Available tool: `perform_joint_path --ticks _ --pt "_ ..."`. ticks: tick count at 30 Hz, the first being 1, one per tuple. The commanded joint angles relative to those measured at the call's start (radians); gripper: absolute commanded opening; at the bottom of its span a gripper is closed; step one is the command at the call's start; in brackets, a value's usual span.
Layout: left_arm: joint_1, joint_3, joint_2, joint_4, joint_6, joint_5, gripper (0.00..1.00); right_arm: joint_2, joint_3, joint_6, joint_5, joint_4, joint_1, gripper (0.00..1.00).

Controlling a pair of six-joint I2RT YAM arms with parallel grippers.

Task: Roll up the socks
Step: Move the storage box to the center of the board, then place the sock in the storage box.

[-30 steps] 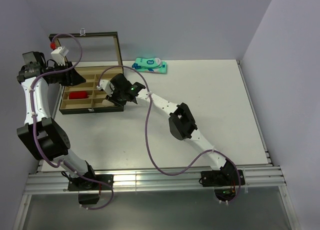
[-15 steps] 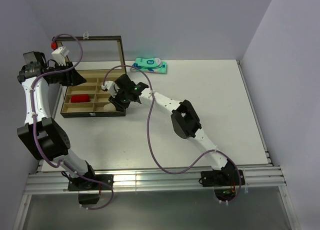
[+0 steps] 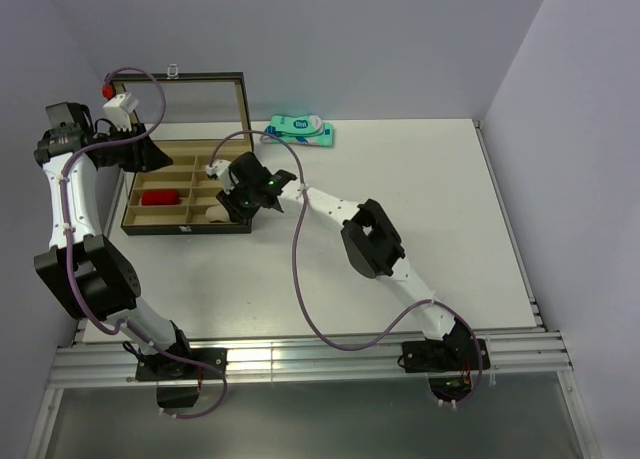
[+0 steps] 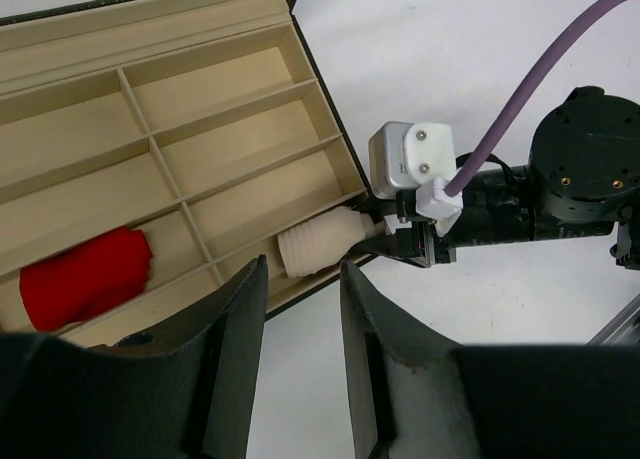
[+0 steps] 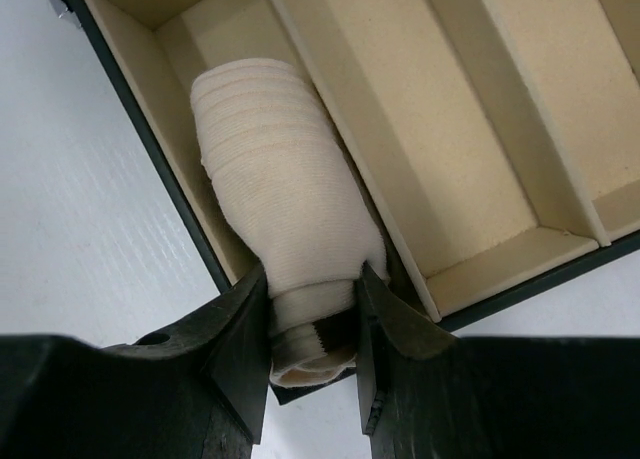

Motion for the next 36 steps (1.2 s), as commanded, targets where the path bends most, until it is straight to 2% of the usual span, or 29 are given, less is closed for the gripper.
perform_joint_path --ticks 1,10,15,25,27,36 --pt "-0.004 0.053 0.009 -0.003 0.003 0.015 0.41 0.05 -0.037 0.109 0.0 -0.096 0.036 0.0" --pt "-0.002 0.063 0.015 -0.01 0.006 0.016 0.41 0.109 -0.02 0.16 0.081 -0.159 0.047 0.0" --pt "-0.004 0.061 0.015 -0.01 0.003 0.025 0.41 0.076 -0.141 0.169 0.089 -0.118 0.047 0.0" --pt "-0.012 0.044 0.002 0.0 -0.01 0.022 0.41 0.101 -0.187 0.182 0.17 -0.088 0.05 0.0" --pt "-0.013 0.044 0.001 -0.001 -0.01 0.016 0.41 0.083 -0.237 0.198 0.197 -0.058 0.052 0.0" --pt "-0.022 0.035 -0.004 -0.004 -0.019 0.016 0.41 0.095 -0.26 0.257 0.196 -0.091 0.062 0.0"
